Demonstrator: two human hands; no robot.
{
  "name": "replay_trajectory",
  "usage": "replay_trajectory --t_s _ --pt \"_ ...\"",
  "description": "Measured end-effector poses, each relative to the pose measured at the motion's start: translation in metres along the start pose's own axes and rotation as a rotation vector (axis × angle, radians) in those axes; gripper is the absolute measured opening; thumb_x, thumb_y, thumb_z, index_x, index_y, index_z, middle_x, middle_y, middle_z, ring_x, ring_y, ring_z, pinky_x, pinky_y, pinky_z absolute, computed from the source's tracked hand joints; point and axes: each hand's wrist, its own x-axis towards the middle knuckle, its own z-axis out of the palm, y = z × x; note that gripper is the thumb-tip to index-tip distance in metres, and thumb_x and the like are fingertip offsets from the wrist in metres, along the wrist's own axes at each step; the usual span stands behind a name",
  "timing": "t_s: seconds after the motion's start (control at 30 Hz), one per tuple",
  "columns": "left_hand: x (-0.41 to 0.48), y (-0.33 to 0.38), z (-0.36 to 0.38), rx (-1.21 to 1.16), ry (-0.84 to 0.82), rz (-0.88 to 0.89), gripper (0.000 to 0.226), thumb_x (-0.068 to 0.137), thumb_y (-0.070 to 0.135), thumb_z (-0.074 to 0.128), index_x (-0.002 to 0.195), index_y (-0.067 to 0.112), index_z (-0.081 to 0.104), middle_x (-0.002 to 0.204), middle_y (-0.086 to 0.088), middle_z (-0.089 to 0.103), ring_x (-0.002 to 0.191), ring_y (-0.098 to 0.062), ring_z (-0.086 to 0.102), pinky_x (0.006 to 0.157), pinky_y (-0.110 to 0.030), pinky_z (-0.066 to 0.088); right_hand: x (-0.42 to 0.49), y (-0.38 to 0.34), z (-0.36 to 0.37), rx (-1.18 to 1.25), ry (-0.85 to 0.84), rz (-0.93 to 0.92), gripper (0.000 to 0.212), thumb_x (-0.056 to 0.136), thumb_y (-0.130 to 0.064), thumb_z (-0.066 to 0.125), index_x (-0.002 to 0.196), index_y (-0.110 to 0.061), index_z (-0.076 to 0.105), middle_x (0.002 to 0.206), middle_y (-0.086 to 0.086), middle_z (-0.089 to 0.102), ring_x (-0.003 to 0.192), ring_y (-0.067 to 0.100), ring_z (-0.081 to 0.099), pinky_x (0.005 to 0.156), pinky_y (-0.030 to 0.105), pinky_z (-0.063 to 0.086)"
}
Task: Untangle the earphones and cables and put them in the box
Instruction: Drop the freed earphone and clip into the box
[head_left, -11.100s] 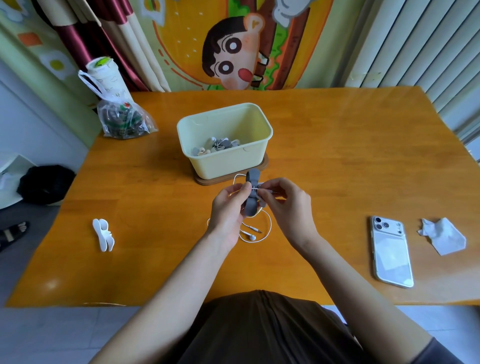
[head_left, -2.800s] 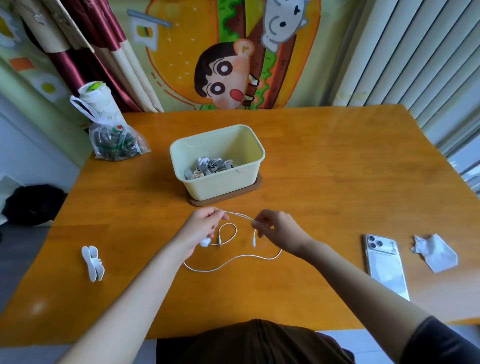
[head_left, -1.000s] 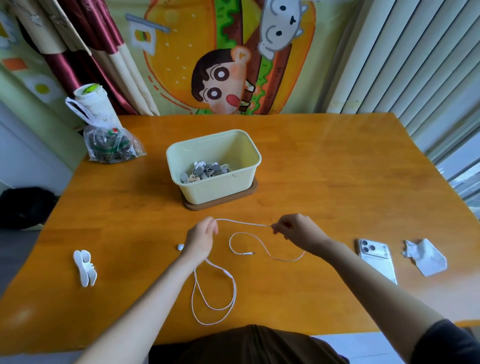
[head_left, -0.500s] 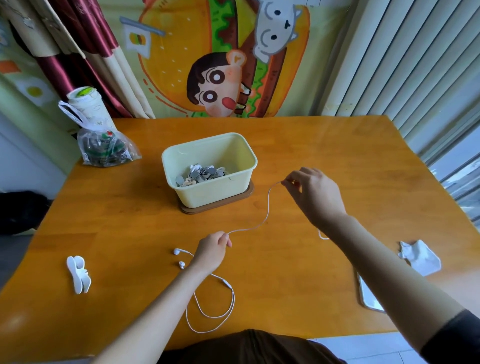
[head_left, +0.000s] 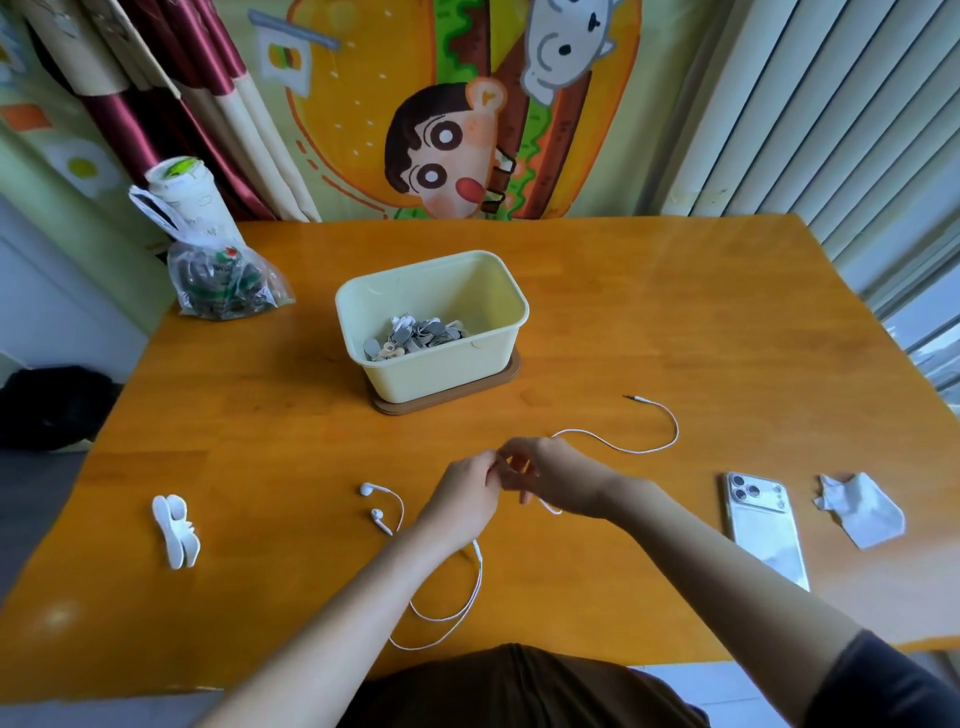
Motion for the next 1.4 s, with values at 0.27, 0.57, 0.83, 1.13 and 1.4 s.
replay_trajectory --t_s 0.27,0.57,0.83,1.13,1.4 --pt "-0.009 -0.043 -0.009 -0.001 0.0 -0.097 0.018 0.098 0.019 0.049 0.08 0.017 0.048 0.057 0.004 0.038 0.052 -0.013 0.033 0.046 -0.023 0.022 -0.002 0.038 -0.02 0.036 0.323 0.208 0.019 0.094 -0.011 0.05 0.089 -0.009 0.068 0.065 -0.004 0.057 0.052 0.003 0.046 0.053 0.017 0.036" --pt "-0.018 -0.063 -0.005 0.04 -0.012 -0.111 0.032 0.101 0.017 0.04 0.074 0.024 0.055 0.057 0.005 0.037 0.054 -0.013 0.035 0.052 -0.029 0.021 -0.002 0.057 -0.014 -0.272 0.275 0.318 0.042 0.091 -0.008 0.054 0.132 -0.009 0.051 0.132 0.014 0.049 0.121 0.034 0.044 0.102 0.034 0.032" --pt "-0.016 -0.047 0.001 0.155 -0.032 -0.033 0.022 0.099 0.014 0.043 0.092 0.019 0.063 0.091 -0.004 0.066 0.086 -0.029 0.059 0.066 -0.034 0.037 0.018 -0.016 0.04 -0.153 -0.075 0.005 0.032 0.097 -0.018 0.047 0.128 -0.008 0.051 0.119 0.013 0.056 0.106 0.026 0.054 0.086 0.029 0.04" --pt "-0.056 -0.123 -0.037 0.006 0.359 -0.199 0.015 0.091 0.003 0.056 0.102 0.012 0.061 0.11 -0.003 0.055 0.102 -0.017 0.055 0.083 -0.023 0.041 0.054 -0.039 0.055 -0.255 -0.124 -0.006 0.024 0.099 -0.014 0.041 0.101 -0.011 0.065 0.097 0.007 0.067 0.085 0.02 0.06 0.074 0.031 0.051" --pt "-0.089 -0.181 -0.073 0.223 0.719 -0.618 0.037 0.09 0.001 0.056 0.125 0.012 0.057 0.139 -0.015 0.041 0.127 -0.034 0.039 0.104 -0.044 0.035 0.078 -0.071 0.083 -0.34 -0.283 -0.082 0.017 0.096 -0.016 0.048 0.104 -0.014 0.064 0.1 0.006 0.068 0.09 0.023 0.063 0.081 0.039 0.054"
